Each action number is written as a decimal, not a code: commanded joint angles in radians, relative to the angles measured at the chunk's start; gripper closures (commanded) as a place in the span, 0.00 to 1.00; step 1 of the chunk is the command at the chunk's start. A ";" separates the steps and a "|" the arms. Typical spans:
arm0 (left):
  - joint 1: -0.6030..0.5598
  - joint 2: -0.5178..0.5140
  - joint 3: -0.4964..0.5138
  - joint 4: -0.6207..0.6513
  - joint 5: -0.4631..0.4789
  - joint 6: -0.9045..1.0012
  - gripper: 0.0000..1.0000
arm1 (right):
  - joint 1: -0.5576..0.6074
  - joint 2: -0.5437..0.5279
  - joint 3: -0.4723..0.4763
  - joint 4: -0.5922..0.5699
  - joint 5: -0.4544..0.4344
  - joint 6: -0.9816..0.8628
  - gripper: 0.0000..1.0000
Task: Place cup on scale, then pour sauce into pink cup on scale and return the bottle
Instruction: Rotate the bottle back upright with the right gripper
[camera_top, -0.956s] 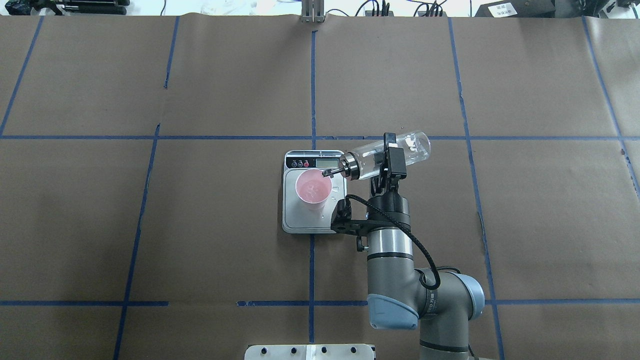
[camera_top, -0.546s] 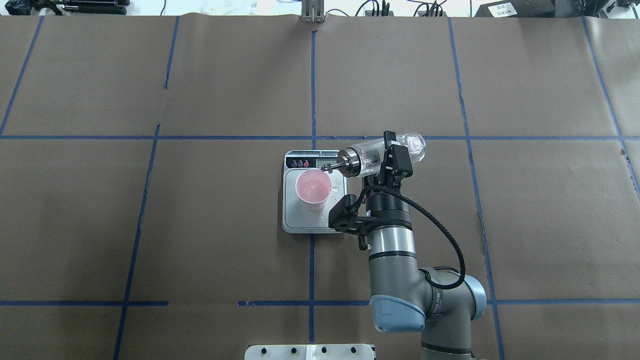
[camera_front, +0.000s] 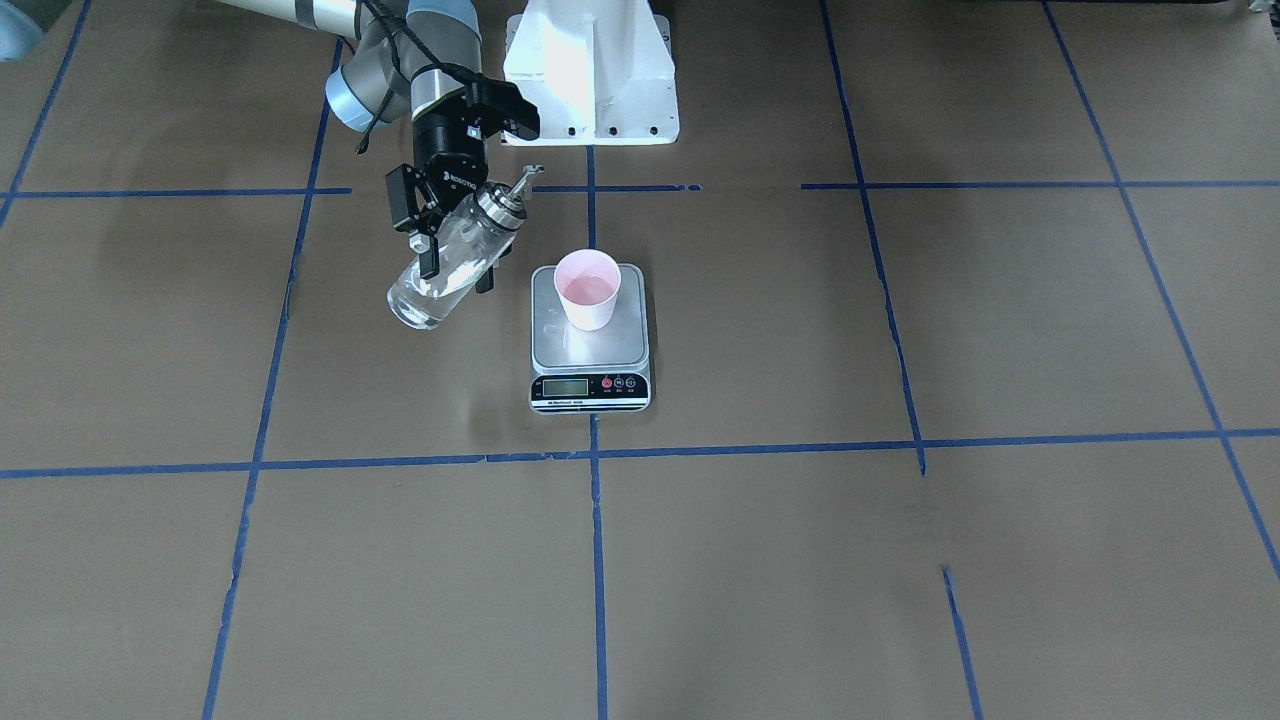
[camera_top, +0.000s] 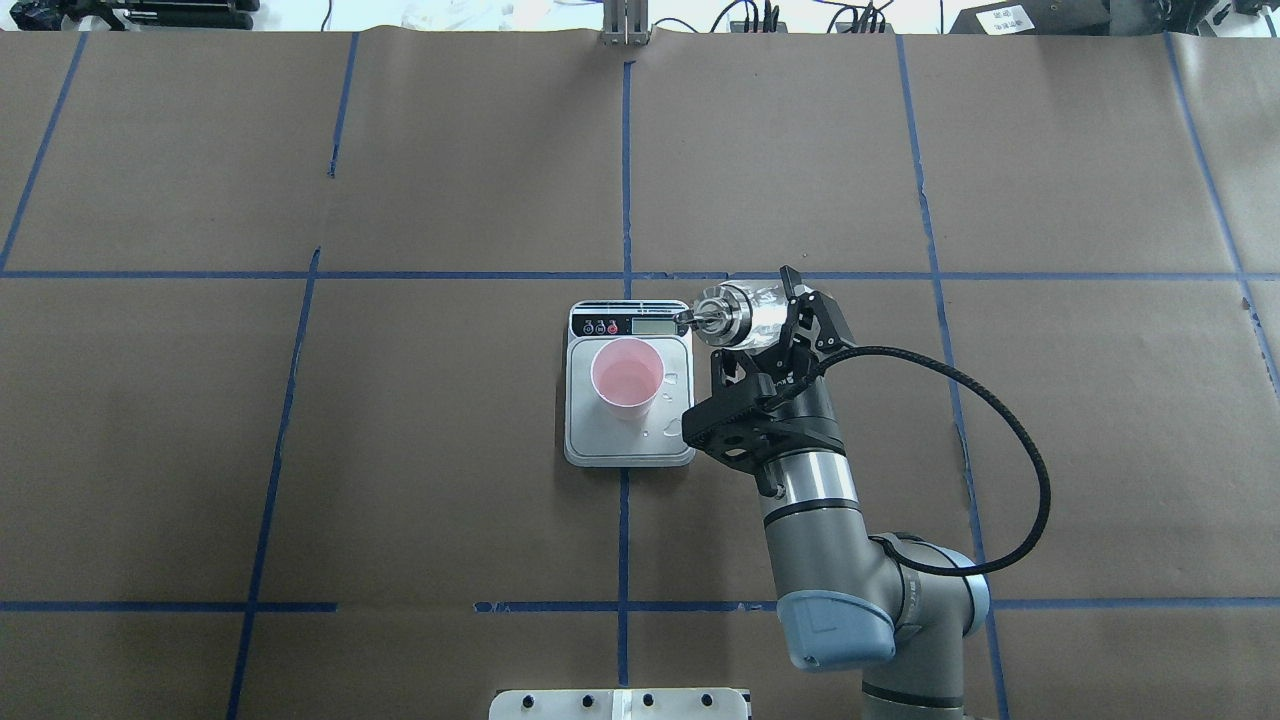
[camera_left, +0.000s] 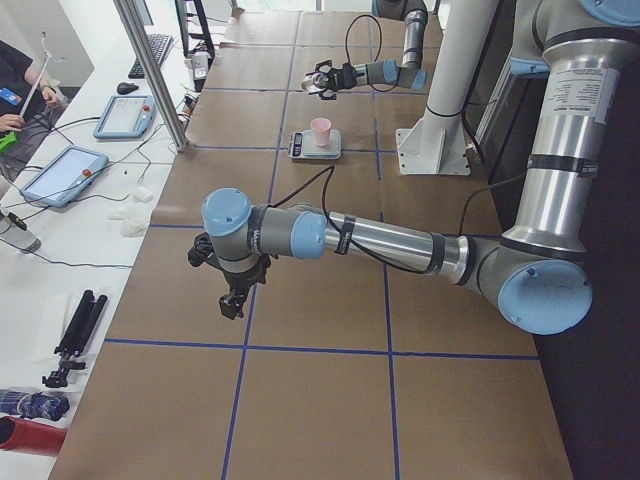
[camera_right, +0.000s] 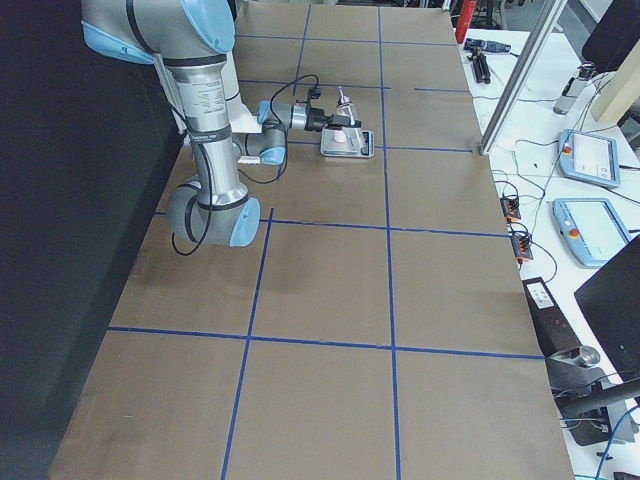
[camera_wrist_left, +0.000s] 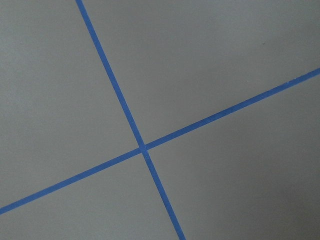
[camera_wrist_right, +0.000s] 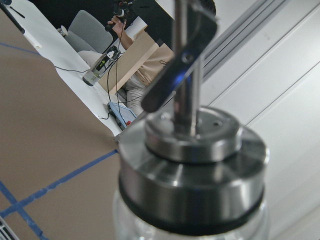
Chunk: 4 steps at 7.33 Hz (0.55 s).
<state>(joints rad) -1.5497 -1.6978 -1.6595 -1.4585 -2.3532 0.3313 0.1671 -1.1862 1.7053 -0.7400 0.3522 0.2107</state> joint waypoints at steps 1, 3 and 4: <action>-0.003 0.001 -0.016 0.010 0.000 0.000 0.00 | 0.000 -0.033 0.028 0.004 0.049 0.268 1.00; -0.006 0.001 -0.016 0.010 0.000 0.000 0.00 | 0.006 -0.152 0.120 0.004 0.122 0.394 1.00; -0.006 0.001 -0.017 0.010 0.002 0.000 0.00 | 0.011 -0.205 0.149 0.004 0.175 0.518 1.00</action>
<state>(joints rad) -1.5548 -1.6967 -1.6752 -1.4482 -2.3528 0.3313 0.1731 -1.3222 1.8085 -0.7364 0.4704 0.6072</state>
